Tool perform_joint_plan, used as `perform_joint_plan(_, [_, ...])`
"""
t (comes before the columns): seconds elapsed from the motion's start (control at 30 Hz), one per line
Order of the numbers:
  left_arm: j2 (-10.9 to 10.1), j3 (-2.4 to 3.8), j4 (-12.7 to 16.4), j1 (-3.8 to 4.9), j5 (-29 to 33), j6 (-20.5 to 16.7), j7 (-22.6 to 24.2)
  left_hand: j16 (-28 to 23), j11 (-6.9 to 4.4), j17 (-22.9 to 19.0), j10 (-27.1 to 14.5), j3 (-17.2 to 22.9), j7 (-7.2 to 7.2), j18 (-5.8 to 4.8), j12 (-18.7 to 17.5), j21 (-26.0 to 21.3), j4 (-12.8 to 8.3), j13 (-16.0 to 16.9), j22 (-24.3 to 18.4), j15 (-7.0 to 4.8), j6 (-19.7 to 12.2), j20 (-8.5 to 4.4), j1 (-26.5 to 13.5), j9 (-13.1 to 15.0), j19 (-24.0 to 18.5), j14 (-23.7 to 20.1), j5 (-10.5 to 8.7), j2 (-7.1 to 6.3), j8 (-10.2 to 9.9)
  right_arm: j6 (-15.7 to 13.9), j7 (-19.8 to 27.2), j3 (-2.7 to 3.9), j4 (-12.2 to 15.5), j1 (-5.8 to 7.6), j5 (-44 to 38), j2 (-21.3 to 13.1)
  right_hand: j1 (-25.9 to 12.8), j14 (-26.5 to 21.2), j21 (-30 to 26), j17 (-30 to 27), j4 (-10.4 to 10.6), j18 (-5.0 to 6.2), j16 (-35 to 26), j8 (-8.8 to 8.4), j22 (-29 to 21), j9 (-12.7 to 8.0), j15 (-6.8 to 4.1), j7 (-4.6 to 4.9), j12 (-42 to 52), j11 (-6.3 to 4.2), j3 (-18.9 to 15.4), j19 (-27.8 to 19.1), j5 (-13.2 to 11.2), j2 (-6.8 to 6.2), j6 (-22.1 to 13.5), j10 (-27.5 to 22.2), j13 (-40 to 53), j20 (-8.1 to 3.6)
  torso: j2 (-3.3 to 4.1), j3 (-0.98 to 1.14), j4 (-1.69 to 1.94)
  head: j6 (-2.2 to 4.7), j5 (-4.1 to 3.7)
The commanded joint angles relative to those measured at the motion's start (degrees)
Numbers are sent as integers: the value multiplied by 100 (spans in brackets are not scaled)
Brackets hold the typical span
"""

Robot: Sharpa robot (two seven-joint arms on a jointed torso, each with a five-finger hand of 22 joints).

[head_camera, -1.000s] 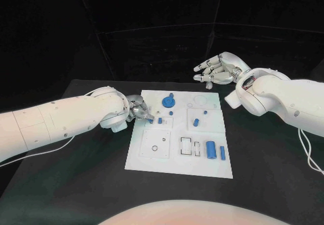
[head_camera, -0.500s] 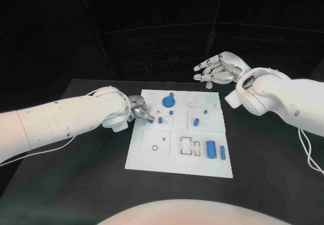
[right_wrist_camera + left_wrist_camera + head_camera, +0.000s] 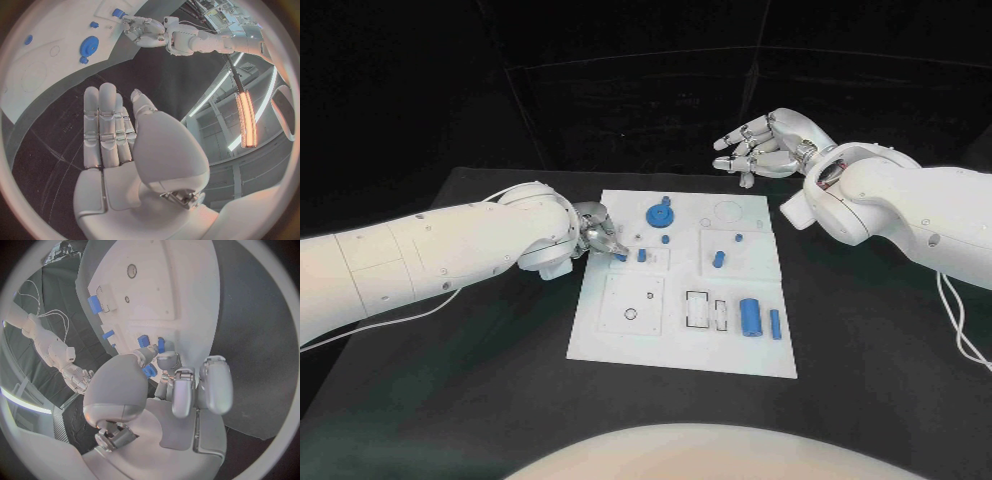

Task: Assemble the parts on the task board

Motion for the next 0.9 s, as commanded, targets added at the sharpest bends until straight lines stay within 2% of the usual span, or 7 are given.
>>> perform_joint_plan(0.03, [-11, -13, -14, -8, -70, 123, -141, 18, -4, 1509, 51, 802, -46, 34, 14, 3, -779, -9, 5, -15, 10, -5, -23, 11, 121, 605, 12, 34, 29, 25, 30, 4, 5, 10, 9, 5, -3, -4, -30, 1, 25, 26, -29, 21, -6, -7, 15, -2, -29, 2, 6, -9, 34, 29, -20, -29, -6, 32, 0, 3, 0, -6, 4])
perform_joint_plan(0.23, [28, -13, -7, -8, -69, 174, -123, 18, -6, 1509, 59, 827, -52, 32, 13, 10, -792, -23, 15, -16, 15, -6, -58, 15, 126, 605, 39, 4, 48, 28, 31, 3, 4, 10, 9, 10, -3, -4, -30, 1, 25, 26, -29, 21, -6, -7, 15, -2, -29, 2, 6, -9, 34, 29, -20, -29, -6, 32, 3, 2, -5, -13, 8])
perform_joint_plan(0.27, [36, -13, -8, -8, -69, 185, -120, 18, -12, 1509, 71, 824, -59, 29, 14, 17, -794, -36, 27, -19, 26, -9, -116, 21, 130, 605, 240, -52, 69, 28, 31, 3, 4, 10, 9, 10, -3, -4, -30, 1, 25, 26, -29, 21, -6, -7, 15, -2, -29, 2, 6, -9, 34, 29, -20, -29, -6, 32, 3, 4, -5, -14, 8])
perform_joint_plan(0.3, [46, -13, -10, -8, -69, 195, -119, 18, -18, 1509, 76, 815, -65, 27, 7, 23, -791, -54, 36, -20, 34, -10, -156, 23, 133, 605, 325, -84, 83, 28, 31, 3, 4, 10, 9, 11, -3, -4, -30, 1, 25, 26, -29, 21, -6, -7, 15, -2, -29, 2, 6, -9, 34, 29, -20, -29, -6, 32, 3, 5, -5, -15, 6])
perform_joint_plan(0.37, [66, -13, -19, -8, -69, 212, -121, 18, -30, 1509, 89, 764, -87, 24, 1, 36, -774, -82, 56, -27, 52, -15, -235, 23, 140, 605, 371, -143, 104, 27, 31, 3, 4, 10, 9, 11, -3, -4, -30, 1, 25, 26, -29, 21, -6, -7, 15, -2, -29, 2, 6, -9, 34, 29, -20, -29, -6, 32, 4, 6, -2, -17, 0])
perform_joint_plan(0.73, [188, -13, -151, -5, -69, 264, -196, 18, -96, 1509, 129, 430, -173, 12, -9, 74, -623, -177, 117, -81, 182, -56, -497, -24, 162, 605, 371, -248, 141, 20, 33, 3, 13, 10, 9, 17, -4, 0, -38, 3, 30, 27, -39, 24, -11, -6, 16, -1, -26, 3, 4, -6, 37, 28, -21, -31, -12, 33, 1, 9, -12, -25, -4])
perform_joint_plan(0.9, [225, -13, -183, -5, -69, 286, -233, 18, -123, 1509, 251, 285, -205, 8, 254, 86, -556, 124, 140, -104, 288, -76, -580, -48, 171, 605, 372, -259, 172, 17, 31, 3, 20, 10, 9, 12, -4, 0, -38, 3, 30, 27, -39, 24, -11, -6, 16, -1, -26, 3, 4, -6, 37, 28, -21, -31, -12, 33, 4, 5, -4, -25, -18])
